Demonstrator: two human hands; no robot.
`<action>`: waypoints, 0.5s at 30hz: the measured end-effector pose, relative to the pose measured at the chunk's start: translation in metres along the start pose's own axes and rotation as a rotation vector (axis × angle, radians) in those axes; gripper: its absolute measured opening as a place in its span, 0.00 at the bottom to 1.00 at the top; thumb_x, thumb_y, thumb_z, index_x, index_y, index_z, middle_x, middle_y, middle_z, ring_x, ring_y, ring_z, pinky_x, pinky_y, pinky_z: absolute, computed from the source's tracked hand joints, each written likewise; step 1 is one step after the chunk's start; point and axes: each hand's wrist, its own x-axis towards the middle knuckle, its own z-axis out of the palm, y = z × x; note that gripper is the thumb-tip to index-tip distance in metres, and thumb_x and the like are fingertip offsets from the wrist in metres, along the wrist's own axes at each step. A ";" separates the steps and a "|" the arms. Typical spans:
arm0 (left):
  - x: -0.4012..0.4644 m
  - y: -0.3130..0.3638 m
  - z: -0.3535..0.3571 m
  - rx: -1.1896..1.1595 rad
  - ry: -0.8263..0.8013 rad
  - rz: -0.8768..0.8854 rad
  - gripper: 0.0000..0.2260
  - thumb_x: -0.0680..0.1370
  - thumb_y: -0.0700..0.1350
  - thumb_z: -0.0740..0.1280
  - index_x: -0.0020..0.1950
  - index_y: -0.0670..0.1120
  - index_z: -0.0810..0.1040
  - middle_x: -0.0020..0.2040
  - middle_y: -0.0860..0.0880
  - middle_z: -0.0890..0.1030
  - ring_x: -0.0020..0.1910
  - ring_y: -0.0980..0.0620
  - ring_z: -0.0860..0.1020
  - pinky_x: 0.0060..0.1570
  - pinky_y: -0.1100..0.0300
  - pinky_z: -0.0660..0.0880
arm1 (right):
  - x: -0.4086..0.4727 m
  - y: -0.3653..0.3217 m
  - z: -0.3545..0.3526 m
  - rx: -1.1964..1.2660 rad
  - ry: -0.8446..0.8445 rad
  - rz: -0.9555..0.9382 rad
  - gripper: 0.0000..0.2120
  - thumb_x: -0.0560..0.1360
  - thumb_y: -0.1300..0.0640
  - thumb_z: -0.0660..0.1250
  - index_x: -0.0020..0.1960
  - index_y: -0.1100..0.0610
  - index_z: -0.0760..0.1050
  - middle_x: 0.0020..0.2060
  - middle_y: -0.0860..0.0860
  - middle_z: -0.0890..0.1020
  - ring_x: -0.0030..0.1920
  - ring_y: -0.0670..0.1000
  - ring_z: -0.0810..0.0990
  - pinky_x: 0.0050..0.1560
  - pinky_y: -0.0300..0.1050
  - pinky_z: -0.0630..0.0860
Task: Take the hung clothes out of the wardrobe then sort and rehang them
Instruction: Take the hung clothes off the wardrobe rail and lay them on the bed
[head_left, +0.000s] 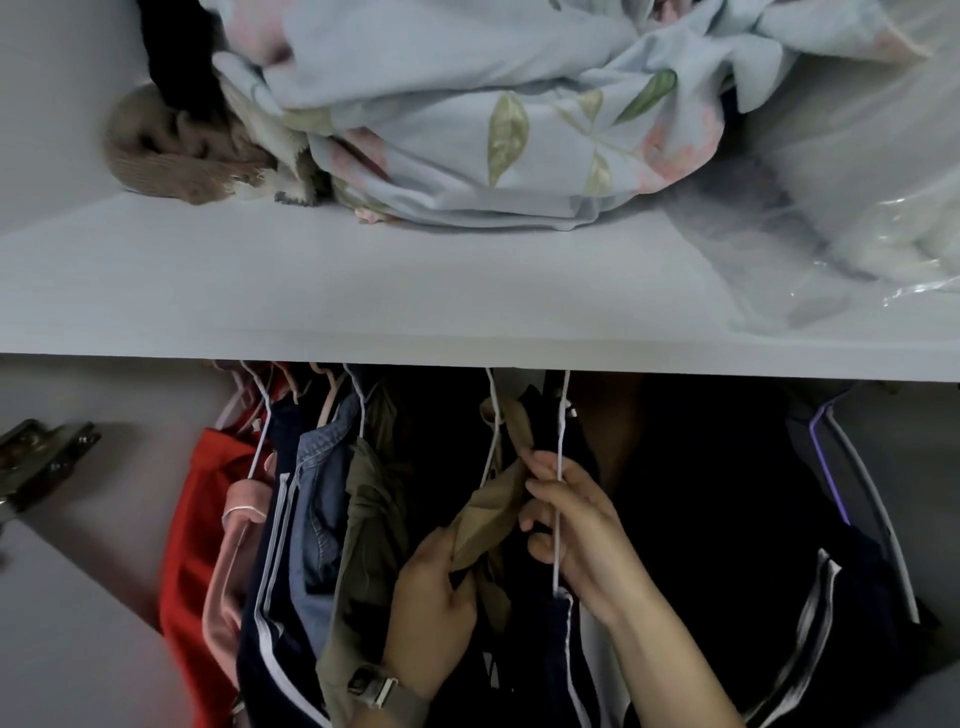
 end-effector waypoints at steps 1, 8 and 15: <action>0.000 -0.001 0.000 0.011 -0.006 0.011 0.19 0.69 0.38 0.60 0.58 0.45 0.78 0.52 0.50 0.80 0.53 0.55 0.78 0.52 0.72 0.70 | 0.006 -0.001 0.004 -0.080 0.011 0.025 0.13 0.76 0.66 0.64 0.59 0.59 0.72 0.41 0.51 0.81 0.30 0.48 0.74 0.23 0.38 0.62; 0.002 0.004 0.002 -0.046 -0.068 -0.009 0.23 0.67 0.36 0.59 0.61 0.49 0.76 0.56 0.53 0.79 0.57 0.61 0.75 0.56 0.74 0.68 | 0.033 0.002 0.013 -0.106 -0.028 0.053 0.07 0.77 0.66 0.63 0.42 0.59 0.68 0.54 0.56 0.84 0.22 0.44 0.66 0.25 0.37 0.59; -0.003 -0.002 -0.025 -0.606 -0.173 -0.311 0.16 0.70 0.50 0.67 0.57 0.54 0.80 0.39 0.50 0.76 0.36 0.57 0.74 0.34 0.66 0.69 | 0.031 -0.016 0.005 0.004 0.009 -0.084 0.15 0.75 0.70 0.64 0.39 0.55 0.62 0.32 0.55 0.82 0.17 0.40 0.58 0.17 0.33 0.51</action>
